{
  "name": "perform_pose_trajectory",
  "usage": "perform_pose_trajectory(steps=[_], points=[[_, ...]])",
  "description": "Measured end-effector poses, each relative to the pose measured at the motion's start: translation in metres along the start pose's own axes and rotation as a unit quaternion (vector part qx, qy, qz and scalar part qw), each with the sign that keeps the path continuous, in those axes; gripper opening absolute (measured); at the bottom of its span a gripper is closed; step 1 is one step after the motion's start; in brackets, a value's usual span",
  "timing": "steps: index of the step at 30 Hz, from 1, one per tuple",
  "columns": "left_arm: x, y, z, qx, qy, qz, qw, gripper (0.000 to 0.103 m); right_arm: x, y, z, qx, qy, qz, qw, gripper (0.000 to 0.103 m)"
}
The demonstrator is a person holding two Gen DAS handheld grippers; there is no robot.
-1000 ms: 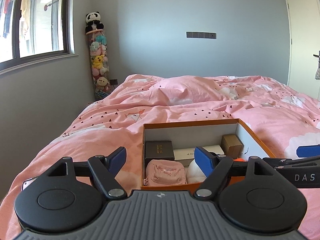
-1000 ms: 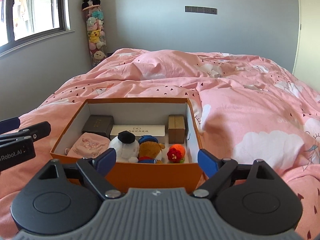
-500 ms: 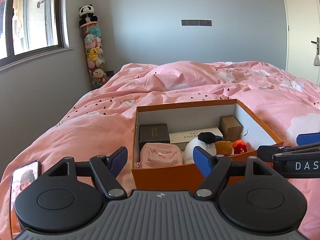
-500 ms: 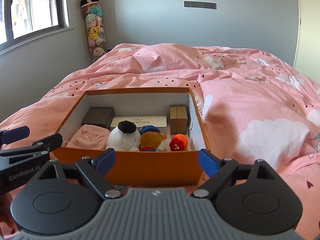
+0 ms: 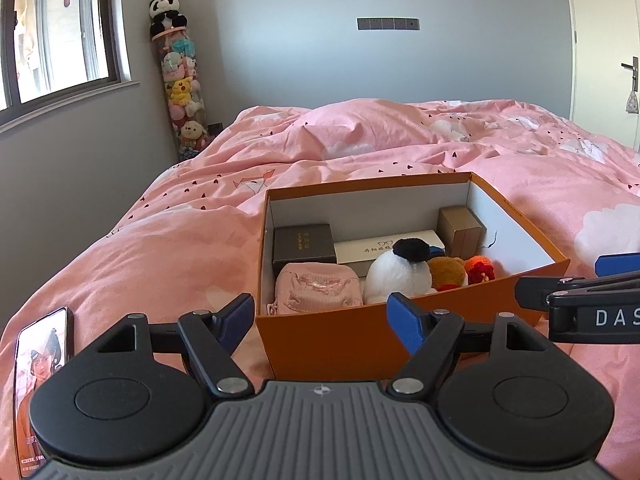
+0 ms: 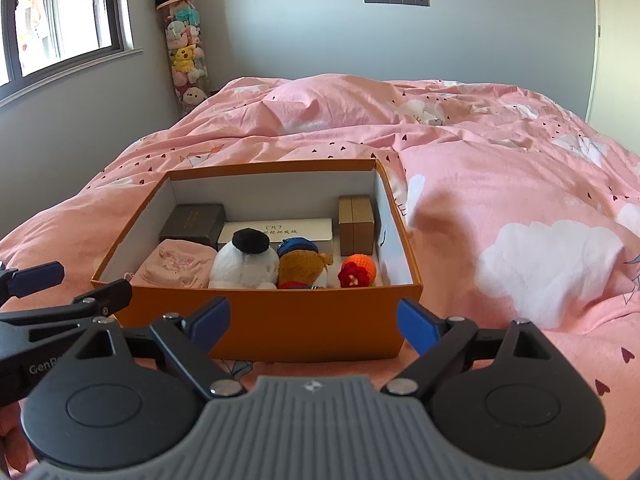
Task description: Organize objects
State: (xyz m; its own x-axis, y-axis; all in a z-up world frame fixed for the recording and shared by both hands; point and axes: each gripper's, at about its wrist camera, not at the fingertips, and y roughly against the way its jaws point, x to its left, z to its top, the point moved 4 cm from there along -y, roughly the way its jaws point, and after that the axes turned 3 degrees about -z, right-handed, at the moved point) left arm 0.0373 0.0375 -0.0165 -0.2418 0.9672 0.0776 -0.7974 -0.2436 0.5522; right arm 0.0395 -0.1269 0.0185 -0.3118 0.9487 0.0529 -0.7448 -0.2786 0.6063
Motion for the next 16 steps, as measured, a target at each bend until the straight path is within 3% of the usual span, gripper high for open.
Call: perform_pose_trajectory(steps=[16], points=[[0.0013,-0.0044,-0.0022,0.019,0.007,0.0,0.9998,0.089,-0.0017,-0.0023,-0.0017,0.007,-0.005,0.0,1.0,0.092]])
